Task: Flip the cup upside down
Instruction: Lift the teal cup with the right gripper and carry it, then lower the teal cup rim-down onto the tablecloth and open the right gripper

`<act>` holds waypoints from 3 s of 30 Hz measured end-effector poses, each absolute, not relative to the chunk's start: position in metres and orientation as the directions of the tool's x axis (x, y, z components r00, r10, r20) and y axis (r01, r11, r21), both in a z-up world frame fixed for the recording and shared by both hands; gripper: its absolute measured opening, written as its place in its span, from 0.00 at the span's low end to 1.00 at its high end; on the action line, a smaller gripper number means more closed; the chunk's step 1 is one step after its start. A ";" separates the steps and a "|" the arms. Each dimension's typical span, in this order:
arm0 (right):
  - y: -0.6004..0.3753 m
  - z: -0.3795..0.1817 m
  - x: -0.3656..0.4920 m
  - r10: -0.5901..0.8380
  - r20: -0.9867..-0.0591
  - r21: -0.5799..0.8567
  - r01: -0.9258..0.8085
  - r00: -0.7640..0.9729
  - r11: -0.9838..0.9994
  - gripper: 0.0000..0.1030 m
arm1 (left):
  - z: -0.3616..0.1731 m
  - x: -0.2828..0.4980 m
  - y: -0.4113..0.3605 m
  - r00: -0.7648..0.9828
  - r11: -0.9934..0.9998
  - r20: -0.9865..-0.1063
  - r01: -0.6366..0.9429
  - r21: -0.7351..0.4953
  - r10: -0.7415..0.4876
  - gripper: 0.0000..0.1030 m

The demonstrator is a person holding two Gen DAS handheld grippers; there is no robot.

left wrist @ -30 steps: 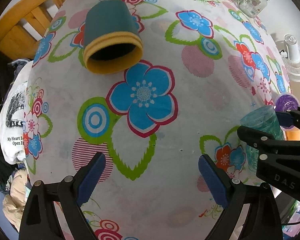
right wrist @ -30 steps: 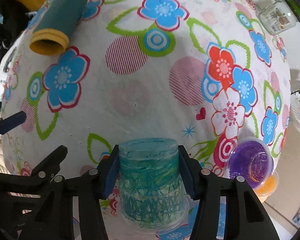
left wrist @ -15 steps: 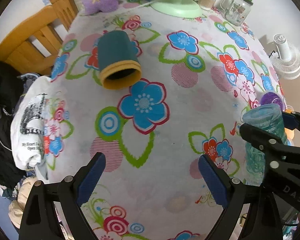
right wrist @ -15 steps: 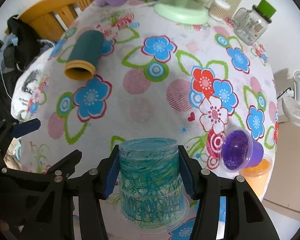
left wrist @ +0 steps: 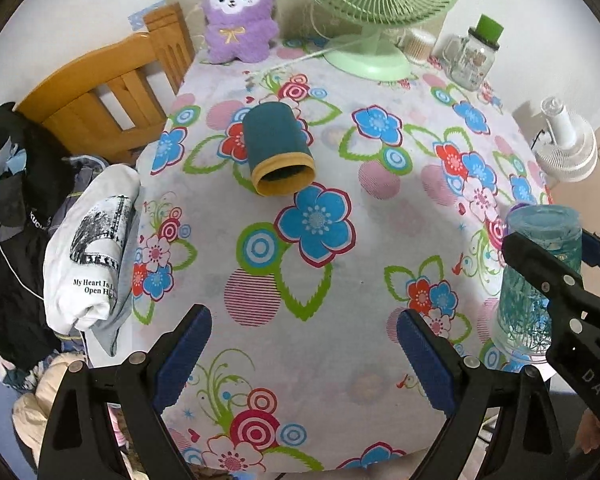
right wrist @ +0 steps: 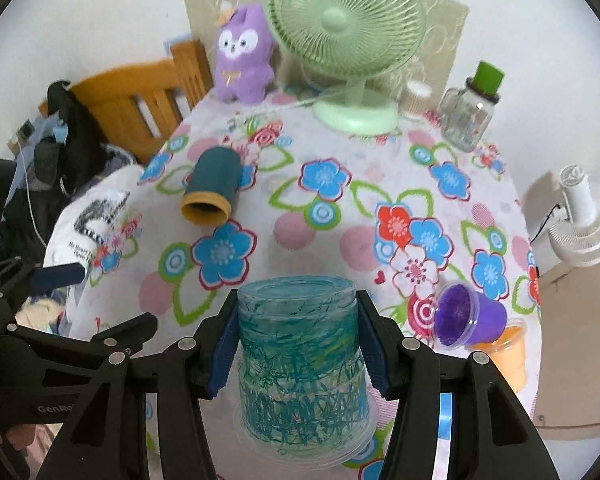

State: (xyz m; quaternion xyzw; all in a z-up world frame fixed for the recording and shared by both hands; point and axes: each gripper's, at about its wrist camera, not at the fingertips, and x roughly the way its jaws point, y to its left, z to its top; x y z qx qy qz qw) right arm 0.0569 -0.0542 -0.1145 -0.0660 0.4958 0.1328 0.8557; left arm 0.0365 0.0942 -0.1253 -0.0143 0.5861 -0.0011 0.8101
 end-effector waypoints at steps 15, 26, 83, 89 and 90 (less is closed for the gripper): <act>-0.067 -0.121 0.014 0.251 -0.702 0.033 -0.321 0.666 0.946 0.56 | -0.132 0.007 0.094 0.431 0.996 -0.902 -0.065 -0.063 -0.028 0.92; -0.068 -0.145 0.018 0.275 -0.668 0.051 -0.327 0.691 0.944 0.56 | -0.141 0.004 0.090 0.442 0.995 -0.897 -0.093 -0.022 0.022 0.92; -0.068 -0.232 0.027 0.145 -0.872 0.041 -0.225 0.467 0.973 0.83 | -0.210 0.020 0.091 0.205 0.997 -0.977 -0.028 -0.065 -0.058 0.92; -0.082 -0.217 0.021 0.124 -0.883 0.024 -0.220 0.453 0.975 0.83 | -0.193 0.017 0.082 0.222 0.997 -0.973 -0.025 -0.073 -0.066 0.92; -0.084 -0.214 0.021 0.120 -0.884 0.021 -0.218 0.452 0.976 0.83 | -0.190 0.017 0.080 0.226 0.997 -0.972 -0.022 -0.072 -0.065 0.92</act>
